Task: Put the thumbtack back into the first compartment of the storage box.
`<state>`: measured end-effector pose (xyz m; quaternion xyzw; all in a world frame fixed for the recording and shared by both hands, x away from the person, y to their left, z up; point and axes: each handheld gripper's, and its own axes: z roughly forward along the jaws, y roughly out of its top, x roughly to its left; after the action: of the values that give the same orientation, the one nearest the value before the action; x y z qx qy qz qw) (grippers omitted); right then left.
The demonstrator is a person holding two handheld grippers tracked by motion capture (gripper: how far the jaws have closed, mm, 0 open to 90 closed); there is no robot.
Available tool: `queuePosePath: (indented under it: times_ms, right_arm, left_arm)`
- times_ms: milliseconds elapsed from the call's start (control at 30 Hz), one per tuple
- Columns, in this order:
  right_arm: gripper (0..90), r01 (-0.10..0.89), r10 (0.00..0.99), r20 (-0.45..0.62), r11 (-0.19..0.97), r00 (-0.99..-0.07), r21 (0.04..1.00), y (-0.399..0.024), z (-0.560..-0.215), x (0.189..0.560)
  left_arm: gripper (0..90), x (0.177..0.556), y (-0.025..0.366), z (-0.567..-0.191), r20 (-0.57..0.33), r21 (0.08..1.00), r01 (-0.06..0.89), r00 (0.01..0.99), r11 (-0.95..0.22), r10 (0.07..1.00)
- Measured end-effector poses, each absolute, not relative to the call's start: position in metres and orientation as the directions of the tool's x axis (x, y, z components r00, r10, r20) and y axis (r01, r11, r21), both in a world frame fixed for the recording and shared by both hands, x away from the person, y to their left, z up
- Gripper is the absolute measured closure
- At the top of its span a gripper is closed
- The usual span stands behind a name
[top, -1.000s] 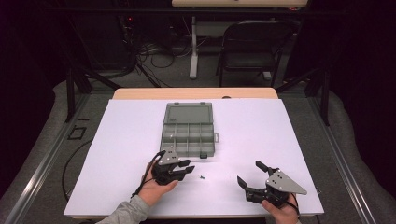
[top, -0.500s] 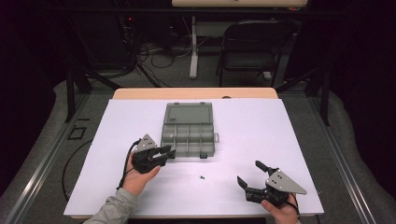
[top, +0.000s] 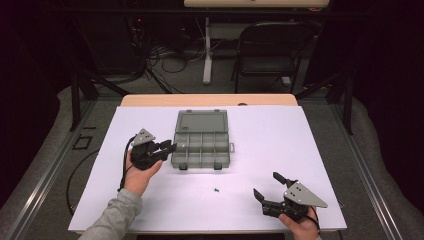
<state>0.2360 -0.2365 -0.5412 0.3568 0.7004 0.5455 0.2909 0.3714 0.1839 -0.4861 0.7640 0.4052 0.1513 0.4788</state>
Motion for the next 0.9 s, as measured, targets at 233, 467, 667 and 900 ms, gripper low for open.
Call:
queuePosePath:
  times_ms: [233, 467, 667, 900]
  right_arm:
    - [14.7, 0.189, 0.822, -0.013, 0.146, -0.57, 0.971, -0.238, -0.542, 0.236]
    - [14.7, 0.191, 0.82, -0.011, 0.146, -0.572, 0.971, -0.238, -0.542, 0.236]
    - [14.7, 0.195, 0.819, -0.007, 0.144, -0.573, 0.97, -0.237, -0.542, 0.237]
    - [14.7, 0.197, 0.819, -0.005, 0.144, -0.573, 0.97, -0.238, -0.542, 0.237]
  left_arm:
    - [69.3, 0.403, 0.171, -0.479, -0.162, 0.796, 0.549, 0.599, -0.256, 0.784]
    - [69.3, 0.425, 0.161, -0.485, -0.148, 0.753, 0.593, 0.575, -0.285, 0.804]
    - [69.4, 0.441, 0.157, -0.499, -0.15, 0.721, 0.631, 0.545, -0.287, 0.825]
    - [69.3, 0.45, 0.155, -0.512, -0.139, 0.695, 0.656, 0.525, -0.295, 0.84]
